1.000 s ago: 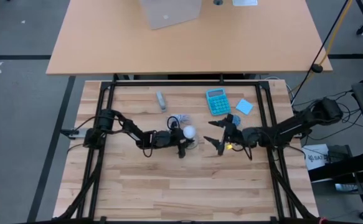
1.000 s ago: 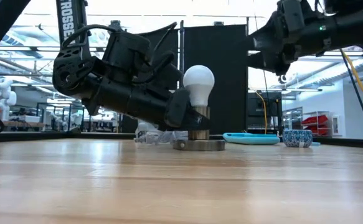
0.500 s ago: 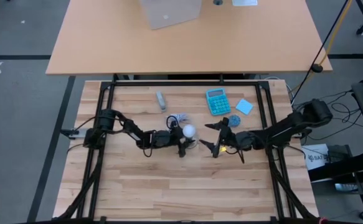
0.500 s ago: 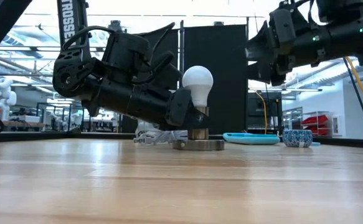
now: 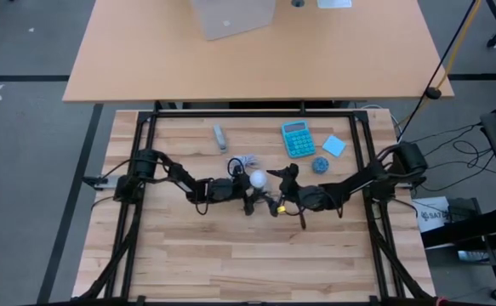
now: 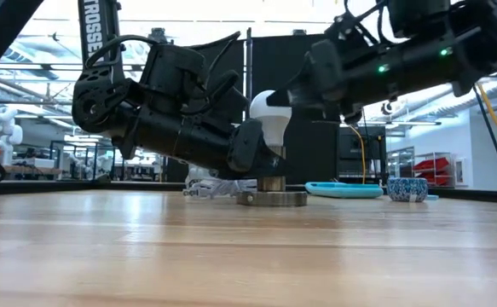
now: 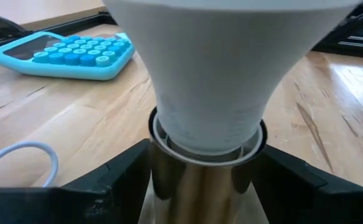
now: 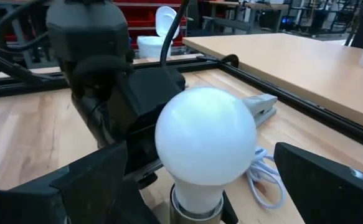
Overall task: Screw lightbulb
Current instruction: Remove the white lightbulb from the desk lamp
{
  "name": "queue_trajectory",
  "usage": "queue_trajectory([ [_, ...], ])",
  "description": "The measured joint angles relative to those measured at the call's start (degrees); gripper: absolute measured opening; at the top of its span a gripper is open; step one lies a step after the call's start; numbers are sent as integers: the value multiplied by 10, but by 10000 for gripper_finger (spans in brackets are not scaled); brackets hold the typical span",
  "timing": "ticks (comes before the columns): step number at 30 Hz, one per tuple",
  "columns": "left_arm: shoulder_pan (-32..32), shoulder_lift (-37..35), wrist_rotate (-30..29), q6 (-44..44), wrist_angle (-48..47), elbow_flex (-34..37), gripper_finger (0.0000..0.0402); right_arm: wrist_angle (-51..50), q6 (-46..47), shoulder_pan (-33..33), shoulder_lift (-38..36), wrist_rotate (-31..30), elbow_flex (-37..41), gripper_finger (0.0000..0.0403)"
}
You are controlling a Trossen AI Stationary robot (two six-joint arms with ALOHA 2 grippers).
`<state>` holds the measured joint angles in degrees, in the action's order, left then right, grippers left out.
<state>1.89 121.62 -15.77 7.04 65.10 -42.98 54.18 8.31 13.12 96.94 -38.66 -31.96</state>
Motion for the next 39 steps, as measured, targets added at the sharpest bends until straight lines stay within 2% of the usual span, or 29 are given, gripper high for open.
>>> queue_trajectory([
  [9,0,-1,0,-1,0,0,261,-1,-15,-14,42,-1,-39,380],
  [22,0,-1,3,-3,-4,0,261,9,-32,-37,42,54,-44,261],
  [28,1,-2,3,0,-12,0,261,-5,-46,-56,37,99,-44,266],
  [39,7,-2,6,-14,-13,0,261,-99,-113,-100,-17,255,-44,271],
])
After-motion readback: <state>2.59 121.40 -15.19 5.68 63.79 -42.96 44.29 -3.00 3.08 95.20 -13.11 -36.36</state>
